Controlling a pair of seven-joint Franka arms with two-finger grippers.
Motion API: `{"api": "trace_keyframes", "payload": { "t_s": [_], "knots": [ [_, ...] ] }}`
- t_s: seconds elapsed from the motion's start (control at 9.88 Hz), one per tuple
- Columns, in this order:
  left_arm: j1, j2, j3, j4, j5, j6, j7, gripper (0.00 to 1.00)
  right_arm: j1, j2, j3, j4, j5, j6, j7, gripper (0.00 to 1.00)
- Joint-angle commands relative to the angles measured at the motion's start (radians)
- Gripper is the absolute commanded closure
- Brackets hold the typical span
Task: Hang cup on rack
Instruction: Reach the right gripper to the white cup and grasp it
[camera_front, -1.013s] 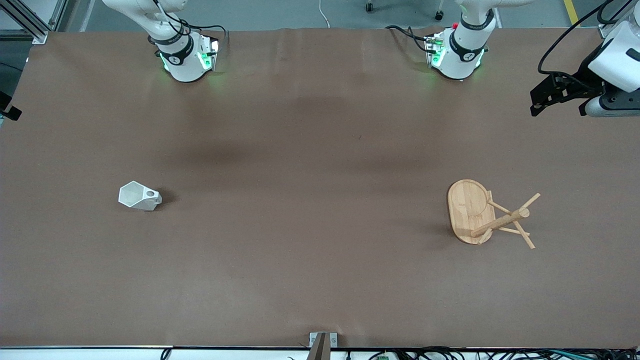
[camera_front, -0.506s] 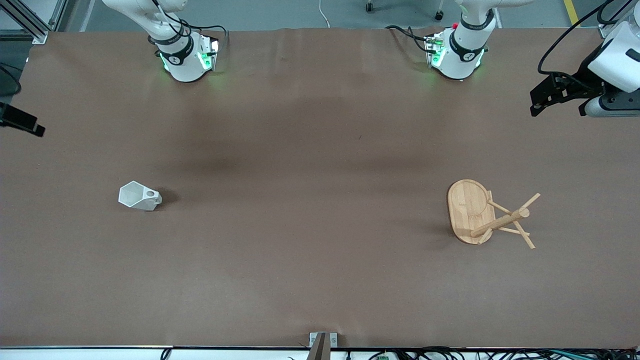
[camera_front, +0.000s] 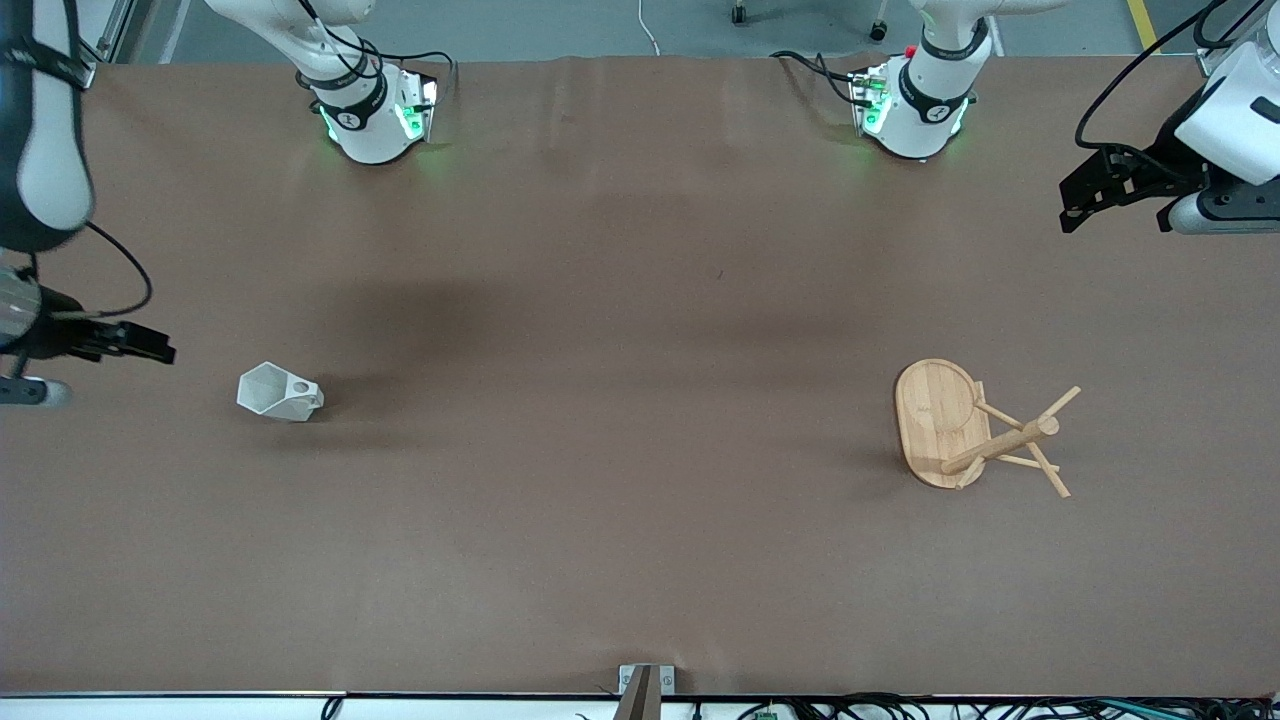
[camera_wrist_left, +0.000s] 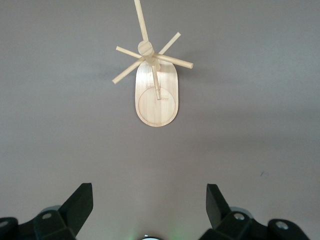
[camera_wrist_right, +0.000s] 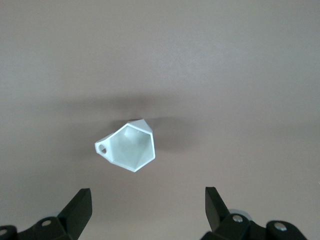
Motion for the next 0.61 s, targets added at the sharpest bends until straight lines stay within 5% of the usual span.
{"api": "trace_keyframes", "payload": {
  "t_s": [0.0, 0.51],
  "knots": [
    [0.0, 0.024, 0.0, 0.002, -0.01, -0.019, 0.006, 0.0, -0.021, 0.065, 0.009, -0.113, -0.006, 0.197, -0.06, 0.0],
    [-0.002, 0.034, 0.0, 0.003, -0.009, -0.019, 0.006, 0.0, -0.023, 0.161, 0.011, -0.237, 0.026, 0.457, -0.102, 0.0]
  ]
}}
